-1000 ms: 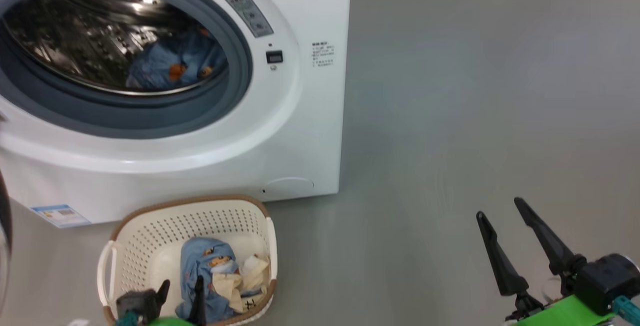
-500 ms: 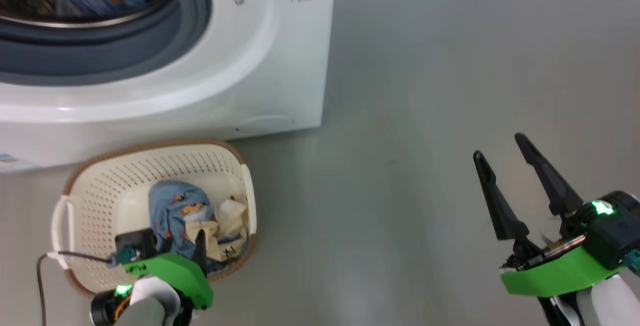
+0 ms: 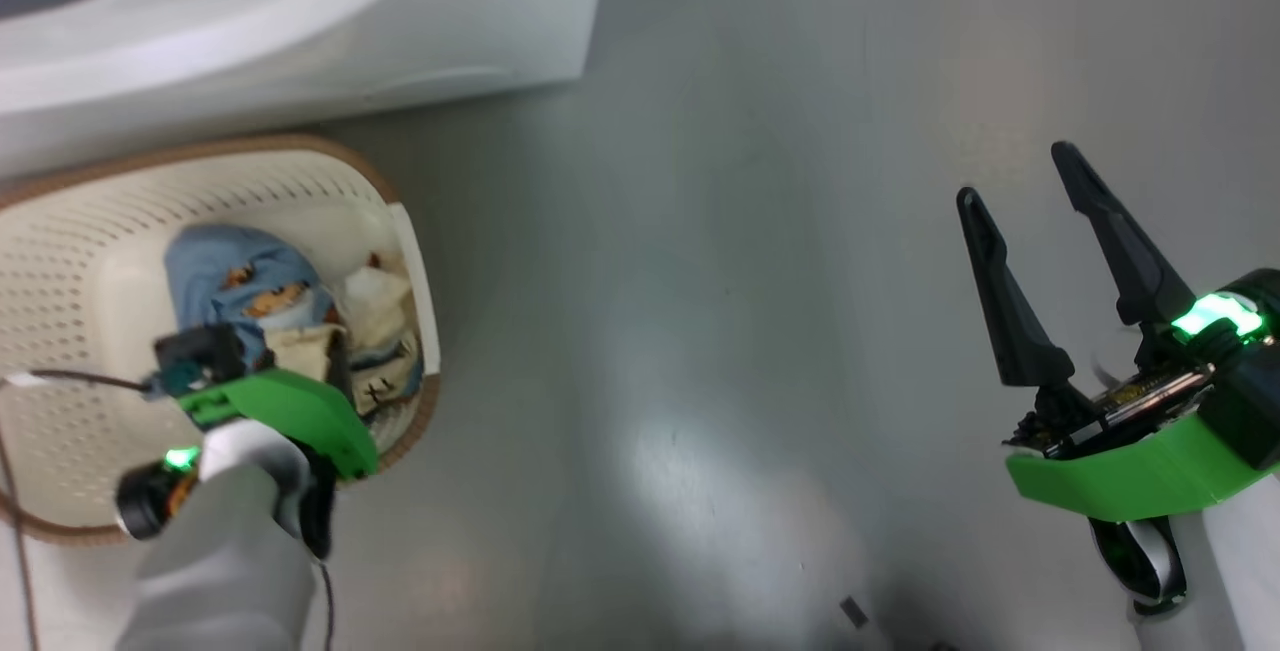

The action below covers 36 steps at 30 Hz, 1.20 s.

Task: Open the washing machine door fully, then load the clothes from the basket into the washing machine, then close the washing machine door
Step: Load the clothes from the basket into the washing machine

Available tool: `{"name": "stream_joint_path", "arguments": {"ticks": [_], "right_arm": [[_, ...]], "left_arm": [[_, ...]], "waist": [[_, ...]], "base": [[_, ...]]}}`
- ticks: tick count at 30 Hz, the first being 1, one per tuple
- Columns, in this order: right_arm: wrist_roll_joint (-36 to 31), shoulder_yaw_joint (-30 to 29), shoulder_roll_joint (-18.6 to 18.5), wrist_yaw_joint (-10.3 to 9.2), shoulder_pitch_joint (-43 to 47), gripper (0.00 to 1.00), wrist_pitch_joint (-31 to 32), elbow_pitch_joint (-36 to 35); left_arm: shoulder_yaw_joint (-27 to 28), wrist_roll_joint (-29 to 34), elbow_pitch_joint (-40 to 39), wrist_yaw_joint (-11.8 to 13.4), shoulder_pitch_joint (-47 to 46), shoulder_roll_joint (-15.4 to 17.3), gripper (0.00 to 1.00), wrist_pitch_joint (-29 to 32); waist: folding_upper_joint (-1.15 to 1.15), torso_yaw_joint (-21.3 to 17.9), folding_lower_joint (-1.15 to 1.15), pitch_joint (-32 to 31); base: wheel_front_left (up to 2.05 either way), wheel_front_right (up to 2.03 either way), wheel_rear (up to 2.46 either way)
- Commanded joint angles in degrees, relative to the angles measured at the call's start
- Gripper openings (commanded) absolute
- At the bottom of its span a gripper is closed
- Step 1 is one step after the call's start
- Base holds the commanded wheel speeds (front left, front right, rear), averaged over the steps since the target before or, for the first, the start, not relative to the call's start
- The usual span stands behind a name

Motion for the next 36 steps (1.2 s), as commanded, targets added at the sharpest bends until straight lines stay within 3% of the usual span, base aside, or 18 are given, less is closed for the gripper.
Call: {"name": "stream_joint_path", "arguments": {"ticks": [1, 9, 19, 20, 21, 22, 23, 36], "right_arm": [[0.87, 0.97, -0.41, 0.09, 0.26, 1.0, -0.26, -1.73], [1.13, 0.45, 0.26, 0.09, -1.12, 1.0, -0.26, -3.54], [1.28, 1.66, 0.49, 0.09, -2.48, 1.0, -0.26, -5.54], [1.28, 1.66, 0.52, 0.09, -2.51, 1.0, -0.26, -5.74], [1.26, 1.59, 0.54, 0.09, -2.48, 1.0, -0.26, -5.89], [1.24, 1.53, 0.57, 0.09, -2.42, 1.0, -0.26, -5.91], [1.19, 1.5, 0.59, 0.09, -2.34, 1.0, -0.26, -5.87], [0.78, 0.94, 0.28, 0.09, -2.52, 1.0, -0.26, -5.52]], "left_arm": [[1.52, -0.41, 0.18, 0.81, -0.39, 2.82, 1.0, -0.07], [1.87, -0.26, 0.94, 4.82, -6.69, 8.44, 1.0, 2.09], [0.44, 0.82, 1.22, 7.54, -10.86, 11.74, 1.0, 6.42], [0.36, 0.85, 1.23, 7.66, -11.18, 11.91, 0.88, 6.54], [0.21, 0.95, 1.24, 7.83, -11.48, 12.07, 0.49, 6.65], [0.01, 1.11, 1.25, 8.02, -11.75, 12.24, 0.31, 6.74], [-0.17, 1.21, 1.26, 8.1, -11.91, 12.36, 0.0, 6.86], [-0.71, 0.51, 1.32, 6.73, -10.69, 11.65, 0.0, 4.18]], "waist": [[0.0, -2.96, -0.01, 8.4], [0.0, -4.41, -0.01, 15.35], [0.0, -5.55, -0.01, 19.64], [0.0, -5.65, -0.01, 19.92], [0.0, -5.71, -0.01, 20.15], [0.0, -5.79, -0.01, 20.36], [0.0, -5.8, -0.01, 20.45], [0.0, -4.34, -0.01, 19.13]], "base": [[0.0, 0.0, 0.0], [0.0, 0.0, 0.0], [0.0, 0.0, 0.0], [0.0, 0.0, 0.0], [0.0, 0.0, 0.0], [0.0, 0.0, 0.0], [0.0, 0.0, 0.0], [0.0, 0.0, 0.0]]}}
